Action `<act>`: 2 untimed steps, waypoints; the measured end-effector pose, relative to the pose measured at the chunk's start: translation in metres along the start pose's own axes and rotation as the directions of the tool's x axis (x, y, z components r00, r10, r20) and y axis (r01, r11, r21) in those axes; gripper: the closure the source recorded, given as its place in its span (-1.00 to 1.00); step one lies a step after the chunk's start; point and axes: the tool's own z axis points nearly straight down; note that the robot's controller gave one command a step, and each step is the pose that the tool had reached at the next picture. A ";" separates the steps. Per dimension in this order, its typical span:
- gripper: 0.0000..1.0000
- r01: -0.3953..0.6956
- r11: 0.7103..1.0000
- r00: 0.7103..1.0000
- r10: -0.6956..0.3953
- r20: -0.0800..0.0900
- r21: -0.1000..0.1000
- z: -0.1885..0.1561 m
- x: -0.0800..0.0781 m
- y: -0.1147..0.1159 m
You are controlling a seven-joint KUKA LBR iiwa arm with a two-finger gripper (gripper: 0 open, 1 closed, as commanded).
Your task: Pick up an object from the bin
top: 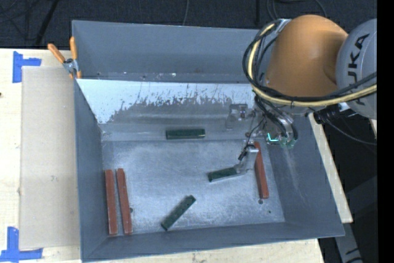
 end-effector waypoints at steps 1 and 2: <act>-1.00 0.230 0.973 0.973 -0.230 0.001 0.000 0.126 -0.003 -0.027; -1.00 0.386 0.923 0.923 -0.386 0.004 0.001 0.166 -0.018 -0.027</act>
Offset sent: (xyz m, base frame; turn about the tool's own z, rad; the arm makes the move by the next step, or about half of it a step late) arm 0.0037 -0.0269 -0.1218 -0.2330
